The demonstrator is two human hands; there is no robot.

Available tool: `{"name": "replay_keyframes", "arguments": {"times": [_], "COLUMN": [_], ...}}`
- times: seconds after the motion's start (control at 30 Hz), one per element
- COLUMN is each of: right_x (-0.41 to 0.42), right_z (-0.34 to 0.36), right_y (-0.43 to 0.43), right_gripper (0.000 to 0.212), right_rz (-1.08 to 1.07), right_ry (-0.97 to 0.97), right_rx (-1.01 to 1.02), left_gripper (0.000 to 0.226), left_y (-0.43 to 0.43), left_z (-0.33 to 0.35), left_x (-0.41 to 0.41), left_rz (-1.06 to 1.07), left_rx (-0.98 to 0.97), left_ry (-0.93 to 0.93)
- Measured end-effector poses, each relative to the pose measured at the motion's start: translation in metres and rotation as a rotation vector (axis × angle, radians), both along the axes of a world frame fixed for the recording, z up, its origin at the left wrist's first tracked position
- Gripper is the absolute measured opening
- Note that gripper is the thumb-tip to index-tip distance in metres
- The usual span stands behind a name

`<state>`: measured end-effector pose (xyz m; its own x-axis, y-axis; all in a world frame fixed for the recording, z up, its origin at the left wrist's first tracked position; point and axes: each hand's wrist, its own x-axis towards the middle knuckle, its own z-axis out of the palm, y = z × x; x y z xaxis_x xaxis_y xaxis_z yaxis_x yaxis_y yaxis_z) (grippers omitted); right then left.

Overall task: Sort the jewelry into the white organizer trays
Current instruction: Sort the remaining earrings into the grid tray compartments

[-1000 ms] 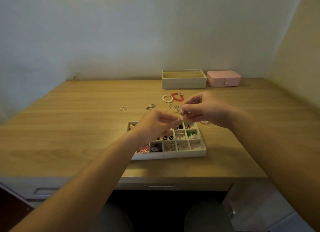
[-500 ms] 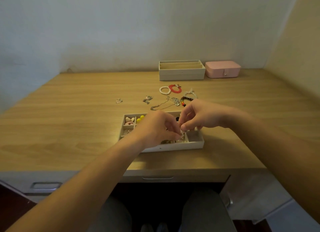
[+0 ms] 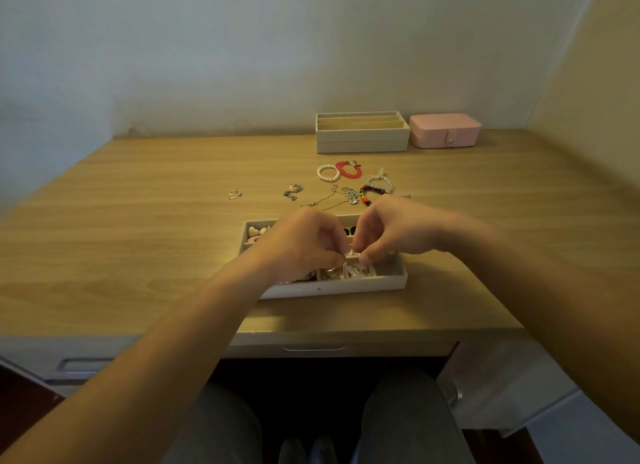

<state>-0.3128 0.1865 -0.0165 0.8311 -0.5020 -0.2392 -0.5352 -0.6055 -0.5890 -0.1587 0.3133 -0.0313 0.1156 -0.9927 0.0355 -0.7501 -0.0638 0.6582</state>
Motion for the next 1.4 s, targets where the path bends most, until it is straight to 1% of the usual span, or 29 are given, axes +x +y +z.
{"name": "replay_keyframes", "arguments": {"times": [0.1, 0.2, 0.37, 0.53, 0.7, 0.87, 0.97, 1.1, 1.13, 1.27, 1.4], "right_x": [0.003, 0.004, 0.004, 0.005, 0.007, 0.004, 0.001, -0.006, -0.009, -0.013, -0.01], "right_z": [-0.001, 0.0, 0.003, 0.0, 0.0, 0.003, 0.001, 0.008, 0.011, 0.013, 0.005], "right_y": [0.004, 0.006, 0.01, 0.016, 0.025, 0.026, 0.023, 0.013, 0.012, 0.01, 0.012], "right_gripper": [0.013, 0.014, 0.017, 0.021, 0.023, 0.028, 0.025, 0.009, 0.007, 0.02, 0.027], "right_rz": [-0.002, -0.005, 0.004, 0.002, 0.007, 0.006, 0.004, 0.033, 0.055, 0.125, 0.171], "right_ry": [0.014, 0.019, 0.043, 0.05, 0.046, 0.076, 0.079, 0.022, 0.013, 0.07, 0.154], "right_rx": [-0.057, -0.111, -0.122, -0.191, -0.309, -0.365, -0.341, -0.245, -0.221, -0.13, -0.167], "left_gripper": [0.021, 0.016, 0.017, 0.019, 0.016, 0.016, 0.016, 0.021, 0.023, 0.028, 0.031], "left_y": [0.0, 0.0, -0.001, -0.002, -0.001, -0.001, -0.001, 0.001, 0.001, 0.003, 0.002], "left_z": [-0.002, -0.004, -0.007, -0.006, -0.005, -0.006, -0.005, -0.004, -0.003, -0.002, -0.003], "left_x": [0.002, 0.0, -0.002, -0.002, -0.002, -0.002, -0.003, -0.003, -0.003, -0.005, -0.011], "left_rz": [0.018, 0.001, 0.019, 0.031, 0.033, 0.04, 0.039, 0.008, -0.008, -0.046, -0.059], "left_rx": [-0.006, 0.008, 0.002, -0.005, -0.007, 0.012, 0.02, 0.03, 0.033, 0.081, 0.138], "left_ry": [-0.03, -0.052, -0.101, -0.096, -0.106, -0.102, -0.108, -0.099, -0.103, -0.125, -0.182]}}
